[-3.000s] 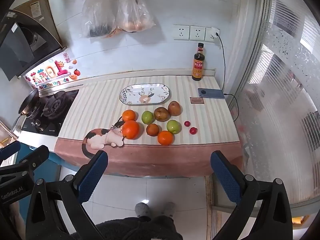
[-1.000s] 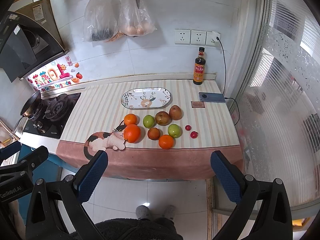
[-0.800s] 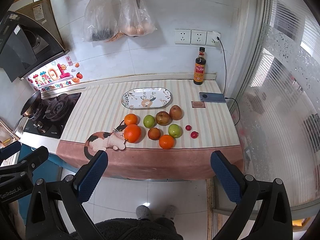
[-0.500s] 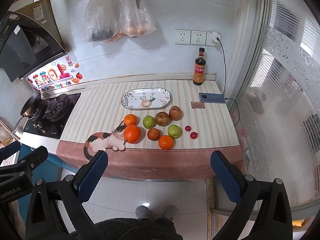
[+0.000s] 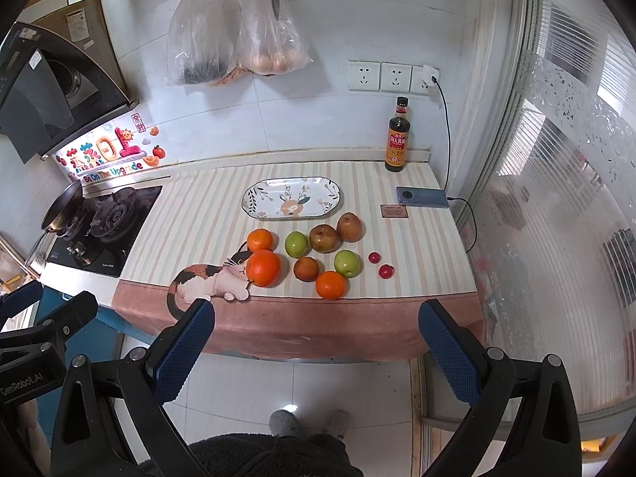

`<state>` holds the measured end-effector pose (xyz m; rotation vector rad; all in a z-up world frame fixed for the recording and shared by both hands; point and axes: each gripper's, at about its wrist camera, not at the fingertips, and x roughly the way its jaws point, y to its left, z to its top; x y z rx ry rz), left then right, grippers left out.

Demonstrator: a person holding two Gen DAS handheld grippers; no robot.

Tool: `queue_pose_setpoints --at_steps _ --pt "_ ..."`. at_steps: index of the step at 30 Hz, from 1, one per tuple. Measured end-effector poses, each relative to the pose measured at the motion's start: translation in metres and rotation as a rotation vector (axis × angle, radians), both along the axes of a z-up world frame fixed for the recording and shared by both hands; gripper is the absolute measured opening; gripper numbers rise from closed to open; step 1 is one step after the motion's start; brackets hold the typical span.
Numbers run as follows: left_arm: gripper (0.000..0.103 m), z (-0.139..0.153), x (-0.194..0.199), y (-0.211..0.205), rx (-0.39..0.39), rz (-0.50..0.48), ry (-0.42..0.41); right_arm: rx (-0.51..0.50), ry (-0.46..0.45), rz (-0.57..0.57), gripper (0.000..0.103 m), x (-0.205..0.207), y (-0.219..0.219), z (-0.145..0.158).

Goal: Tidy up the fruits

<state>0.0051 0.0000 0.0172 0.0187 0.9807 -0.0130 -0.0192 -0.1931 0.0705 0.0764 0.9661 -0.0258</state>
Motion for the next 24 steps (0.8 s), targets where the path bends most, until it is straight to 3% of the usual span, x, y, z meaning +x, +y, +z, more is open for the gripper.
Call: queue_pose_setpoints --at_steps 12,18,20,24 --pt "0.103 -0.003 0.017 0.003 0.001 0.011 -0.021 0.012 -0.011 -0.039 0.103 0.012 0.004 0.003" --pt "0.103 -0.03 0.055 0.027 0.045 0.058 -0.071 0.085 -0.101 -0.085 0.103 0.036 0.004 -0.018" --pt "0.103 -0.049 0.073 0.036 0.057 0.071 -0.045 0.092 -0.078 -0.109 0.103 0.046 0.003 -0.036" --pt "0.103 -0.094 0.124 0.046 0.018 0.078 0.086 0.137 0.011 -0.149 0.103 0.079 -0.004 -0.079"
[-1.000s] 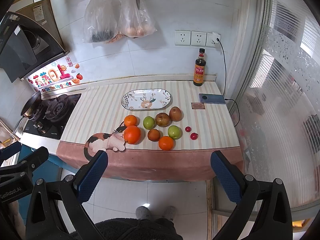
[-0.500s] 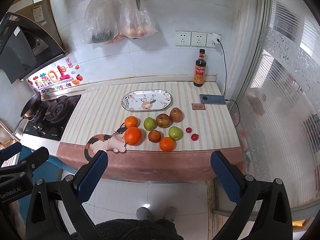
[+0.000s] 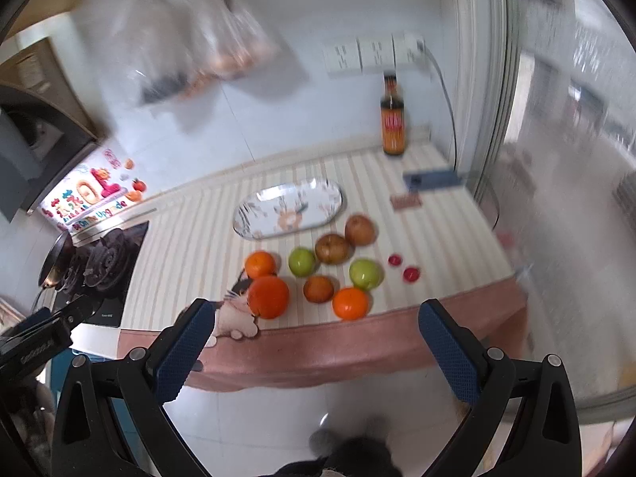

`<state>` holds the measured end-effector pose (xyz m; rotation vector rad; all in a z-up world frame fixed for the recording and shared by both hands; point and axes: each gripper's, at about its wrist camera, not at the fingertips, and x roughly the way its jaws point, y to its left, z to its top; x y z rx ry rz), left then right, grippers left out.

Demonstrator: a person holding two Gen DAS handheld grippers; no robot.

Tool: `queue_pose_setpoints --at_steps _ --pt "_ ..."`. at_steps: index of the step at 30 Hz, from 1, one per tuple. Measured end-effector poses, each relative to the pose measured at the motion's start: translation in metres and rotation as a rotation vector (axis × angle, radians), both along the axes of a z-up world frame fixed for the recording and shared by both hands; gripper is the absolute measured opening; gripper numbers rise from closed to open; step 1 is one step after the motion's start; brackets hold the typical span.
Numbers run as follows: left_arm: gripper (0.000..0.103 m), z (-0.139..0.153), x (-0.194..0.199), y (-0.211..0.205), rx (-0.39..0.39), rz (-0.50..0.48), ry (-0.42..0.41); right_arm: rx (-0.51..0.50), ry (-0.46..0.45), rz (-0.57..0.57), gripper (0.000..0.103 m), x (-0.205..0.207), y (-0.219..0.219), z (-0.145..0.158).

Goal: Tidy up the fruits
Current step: 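Grasp a large orange with the left tool while the right tool grasps a smaller orange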

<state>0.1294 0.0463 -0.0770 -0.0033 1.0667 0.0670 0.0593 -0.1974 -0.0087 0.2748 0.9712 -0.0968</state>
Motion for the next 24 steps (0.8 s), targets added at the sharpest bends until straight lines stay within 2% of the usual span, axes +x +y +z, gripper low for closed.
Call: queue_pose_setpoints --at_steps 4,8,12,17,22,23,24 --pt "0.103 -0.048 0.043 -0.011 -0.058 -0.03 0.15 0.016 0.098 -0.012 0.103 0.034 -0.014 -0.048" --pt "0.103 -0.101 0.086 -0.041 -0.07 -0.054 0.268 0.058 0.187 -0.005 0.103 0.075 -0.036 -0.101" --pt "0.102 -0.154 0.122 -0.077 -0.032 -0.107 0.377 0.08 0.297 0.03 0.1 0.118 -0.057 -0.159" --pt "0.101 -0.221 0.157 -0.114 0.017 -0.18 0.531 0.194 0.426 0.087 0.087 0.159 -0.075 -0.22" --pt "0.101 -0.259 0.169 -0.133 0.036 -0.219 0.629 0.234 0.547 0.135 0.087 0.175 -0.073 -0.263" --pt "0.098 -0.263 0.169 -0.134 0.035 -0.221 0.638 0.246 0.57 0.143 0.087 0.175 -0.073 -0.271" --pt "0.086 -0.267 0.17 -0.135 0.032 -0.223 0.646 0.259 0.589 0.145 0.087 0.175 -0.073 -0.277"
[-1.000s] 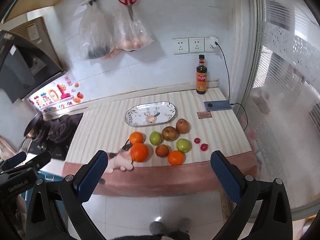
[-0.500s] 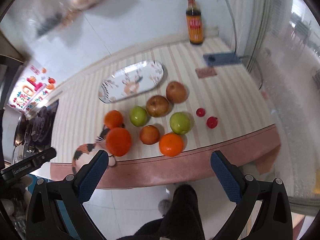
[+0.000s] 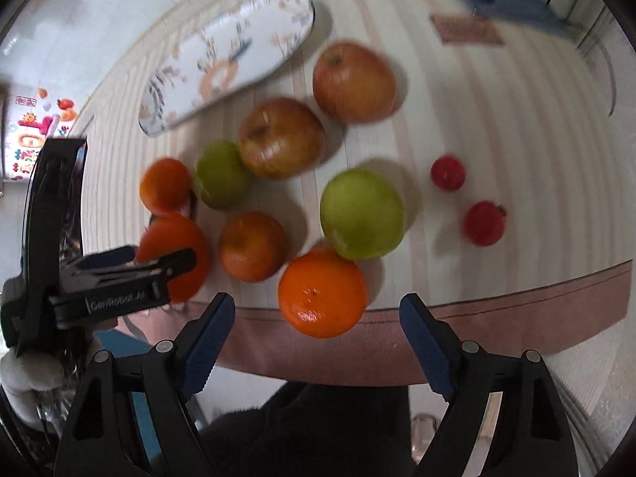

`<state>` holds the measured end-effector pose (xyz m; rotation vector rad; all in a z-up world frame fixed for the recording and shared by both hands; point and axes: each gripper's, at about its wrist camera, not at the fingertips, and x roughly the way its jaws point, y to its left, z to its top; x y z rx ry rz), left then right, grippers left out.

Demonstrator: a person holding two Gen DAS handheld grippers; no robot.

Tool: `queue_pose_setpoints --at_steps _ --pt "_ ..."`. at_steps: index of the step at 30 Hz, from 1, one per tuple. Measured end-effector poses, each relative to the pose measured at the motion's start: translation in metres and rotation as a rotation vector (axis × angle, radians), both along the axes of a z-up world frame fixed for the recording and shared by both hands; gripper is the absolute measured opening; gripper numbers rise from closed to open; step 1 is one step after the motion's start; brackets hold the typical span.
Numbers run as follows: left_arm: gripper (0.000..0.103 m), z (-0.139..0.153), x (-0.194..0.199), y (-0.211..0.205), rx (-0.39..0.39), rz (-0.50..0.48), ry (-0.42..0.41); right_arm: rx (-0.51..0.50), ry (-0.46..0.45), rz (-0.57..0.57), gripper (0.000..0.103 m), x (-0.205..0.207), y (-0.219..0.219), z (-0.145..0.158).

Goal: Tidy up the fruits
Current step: 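Grasp a large orange with the left tool while the right tool grasps a smaller orange, then carry both oranges to the white plate and open both tools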

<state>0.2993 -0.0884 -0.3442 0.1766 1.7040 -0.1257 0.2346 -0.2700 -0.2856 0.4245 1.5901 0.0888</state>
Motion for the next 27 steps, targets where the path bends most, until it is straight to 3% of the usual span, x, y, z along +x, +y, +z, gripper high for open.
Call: queue_pose_setpoints --at_steps 1,2,6,12,16,24,27 --pt "0.078 -0.004 0.0 0.0 -0.003 0.006 0.009 0.011 0.019 -0.001 0.087 0.0 0.0 -0.006" --pt "0.077 -0.006 0.0 0.001 0.008 0.011 0.005 0.021 0.034 -0.001 0.087 0.0 0.0 -0.013" --pt "0.077 -0.002 0.001 0.006 0.0 0.021 -0.045 0.053 0.066 -0.017 0.084 0.001 0.0 -0.03" --pt "0.076 -0.018 0.005 0.013 0.009 0.016 0.021 0.109 0.15 -0.034 0.077 0.003 -0.001 -0.062" --pt "0.075 -0.015 0.0 0.021 -0.008 0.046 -0.001 0.175 0.166 -0.046 0.066 0.004 0.002 -0.074" --pt "0.074 -0.002 -0.014 0.029 -0.036 0.051 -0.031 0.119 0.137 0.039 0.065 0.007 0.016 -0.061" --pt "0.074 0.029 -0.016 0.036 -0.077 0.054 -0.054 0.133 0.12 0.054 0.065 0.008 0.013 -0.043"
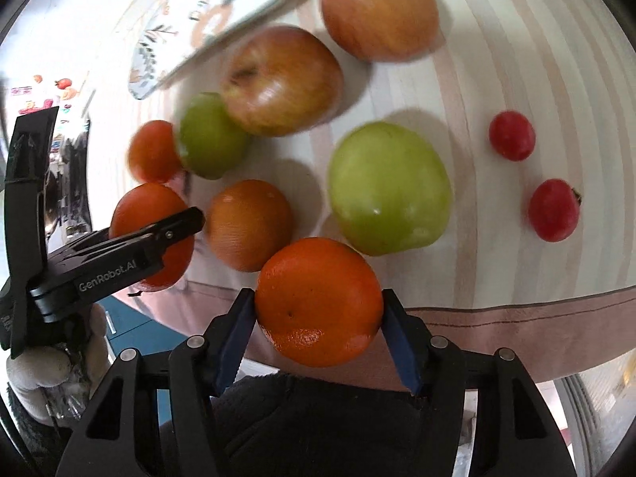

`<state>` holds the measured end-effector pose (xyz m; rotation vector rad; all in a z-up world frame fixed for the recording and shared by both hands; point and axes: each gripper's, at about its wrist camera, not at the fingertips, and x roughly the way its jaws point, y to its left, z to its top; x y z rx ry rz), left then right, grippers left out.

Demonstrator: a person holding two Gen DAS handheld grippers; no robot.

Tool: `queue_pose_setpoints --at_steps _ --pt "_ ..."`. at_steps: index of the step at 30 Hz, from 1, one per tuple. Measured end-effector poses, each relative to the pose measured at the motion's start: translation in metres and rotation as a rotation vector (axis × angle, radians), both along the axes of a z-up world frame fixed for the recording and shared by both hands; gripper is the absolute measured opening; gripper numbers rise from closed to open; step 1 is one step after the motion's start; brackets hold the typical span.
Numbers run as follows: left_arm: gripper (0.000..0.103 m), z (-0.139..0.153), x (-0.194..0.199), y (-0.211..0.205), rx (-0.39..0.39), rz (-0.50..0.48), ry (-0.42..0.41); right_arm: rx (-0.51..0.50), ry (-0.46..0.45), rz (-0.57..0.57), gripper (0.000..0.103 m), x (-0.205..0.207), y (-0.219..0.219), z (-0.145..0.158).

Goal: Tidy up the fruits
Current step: 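Carry both oranges to the white plate and open both tools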

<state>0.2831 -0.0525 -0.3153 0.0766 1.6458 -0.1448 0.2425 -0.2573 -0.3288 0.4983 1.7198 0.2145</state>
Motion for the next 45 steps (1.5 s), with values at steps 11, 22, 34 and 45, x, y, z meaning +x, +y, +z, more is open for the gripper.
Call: queue_pose_setpoints --at_steps 11,22,34,45 --pt "0.074 0.097 0.09 0.005 -0.155 0.065 -0.163 0.044 -0.274 -0.039 0.065 0.076 -0.017 0.105" --pt "0.074 0.035 0.224 -0.009 -0.127 0.159 -0.081 -0.141 -0.338 0.061 0.065 0.223 0.007 0.052" --pt "0.074 -0.017 0.258 -0.044 -0.096 0.1 0.026 -0.168 -0.238 0.12 0.065 0.274 0.026 -0.016" --pt "0.075 -0.033 0.254 -0.054 -0.052 0.072 0.073 -0.129 -0.191 0.099 0.078 0.281 0.018 -0.021"
